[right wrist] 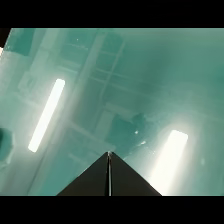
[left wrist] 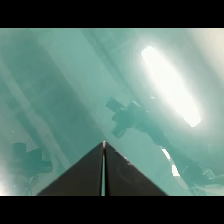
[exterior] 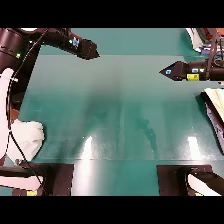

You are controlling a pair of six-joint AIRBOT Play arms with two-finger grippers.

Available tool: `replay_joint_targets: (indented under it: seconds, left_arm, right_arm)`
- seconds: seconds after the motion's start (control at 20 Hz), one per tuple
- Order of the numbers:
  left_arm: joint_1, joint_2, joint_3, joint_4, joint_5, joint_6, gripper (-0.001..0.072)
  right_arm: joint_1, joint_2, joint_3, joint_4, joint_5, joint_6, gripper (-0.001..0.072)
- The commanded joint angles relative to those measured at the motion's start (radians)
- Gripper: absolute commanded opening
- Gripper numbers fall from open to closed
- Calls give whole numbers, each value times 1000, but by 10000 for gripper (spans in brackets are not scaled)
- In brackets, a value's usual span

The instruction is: Fold the shirts.

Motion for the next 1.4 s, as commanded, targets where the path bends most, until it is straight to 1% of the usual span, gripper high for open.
replay_joint_targets:
  seconds: [0.0,0.3,0.55,0.7,0.75,0.8,0.9,1.0,1.1,1.25,1.35]
  left_arm:
    - [0,-1,0,0,0,0,27]
    - [0,-1,0,0,0,0,27]
    - [0,-1,0,0,0,0,27]
    - [0,-1,0,-15,105,-3,27]
    - [3,1,3,-13,111,-3,27]
    - [18,6,6,-14,70,-14,26]
    - [84,34,2,-3,-75,-27,25]
    - [171,105,-33,37,-195,-27,25]
    - [259,225,-131,126,-230,-26,26]
    - [407,440,-380,281,-249,-34,26]
    - [509,558,-552,324,-263,-37,27]
  right_arm:
    - [1,0,0,0,3,0,18]
    - [1,0,0,0,19,0,18]
    - [1,0,0,0,63,0,18]
    - [1,0,0,0,87,0,18]
    - [1,0,0,0,90,0,18]
    - [1,0,0,0,90,0,18]
    - [1,0,0,1,95,0,18]
    - [1,0,0,1,114,0,18]
    - [1,0,0,0,116,0,18]
    - [1,0,0,0,112,0,18]
    - [1,0,0,-1,104,-2,18]
